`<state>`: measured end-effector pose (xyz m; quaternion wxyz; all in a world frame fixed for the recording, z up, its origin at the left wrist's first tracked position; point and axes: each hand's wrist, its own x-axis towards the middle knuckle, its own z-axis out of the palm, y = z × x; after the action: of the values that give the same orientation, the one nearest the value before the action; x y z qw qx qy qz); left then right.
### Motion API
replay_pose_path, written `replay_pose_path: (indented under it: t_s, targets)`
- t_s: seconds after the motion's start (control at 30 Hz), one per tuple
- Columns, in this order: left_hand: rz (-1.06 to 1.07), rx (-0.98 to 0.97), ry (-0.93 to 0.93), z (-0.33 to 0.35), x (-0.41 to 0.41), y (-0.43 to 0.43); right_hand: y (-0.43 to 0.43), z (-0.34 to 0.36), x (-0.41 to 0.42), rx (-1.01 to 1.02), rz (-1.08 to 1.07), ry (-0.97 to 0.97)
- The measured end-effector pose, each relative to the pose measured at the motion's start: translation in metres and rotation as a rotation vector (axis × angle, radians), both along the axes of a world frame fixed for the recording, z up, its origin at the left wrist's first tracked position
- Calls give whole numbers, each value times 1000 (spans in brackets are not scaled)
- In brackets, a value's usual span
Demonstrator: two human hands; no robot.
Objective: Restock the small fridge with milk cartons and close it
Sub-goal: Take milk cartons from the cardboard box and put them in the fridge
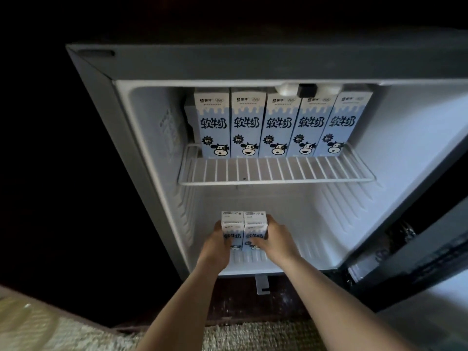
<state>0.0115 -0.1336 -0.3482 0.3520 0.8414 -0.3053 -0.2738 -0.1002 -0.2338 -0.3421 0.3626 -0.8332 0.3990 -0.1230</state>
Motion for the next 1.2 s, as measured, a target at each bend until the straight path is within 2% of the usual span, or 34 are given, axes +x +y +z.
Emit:
replay_pose_path:
  t_s: [0.23, 0.4, 0.57, 0.7, 0.87, 0.93, 1.0, 1.2]
  targets:
    - [65, -51, 6, -10, 18, -30, -19, -4, 21, -41, -45, -40]
    - [111, -131, 115, -16, 31, -47, -34, -7, 35, -41, -64, -71]
    - [81, -220, 149, -24, 42, -53, -40, -8, 45, -19, -91, -73]
    - [124, -253, 269, -23, 43, -53, -39, -7, 50, -27, -121, -36]
    - [59, -183, 259, -20, 34, -49, -34, -12, 47, 98, -151, 0]
    - [136, -172, 309, -20, 29, -49, -29, -11, 46, 143, -180, 33]
    - [204, -88, 264, -15, 22, -43, -23, -9, 44, 138, -184, 104]
    - [-56, 149, 76, 3, 1, -5, -3, 8, 21, 13, -97, 401]
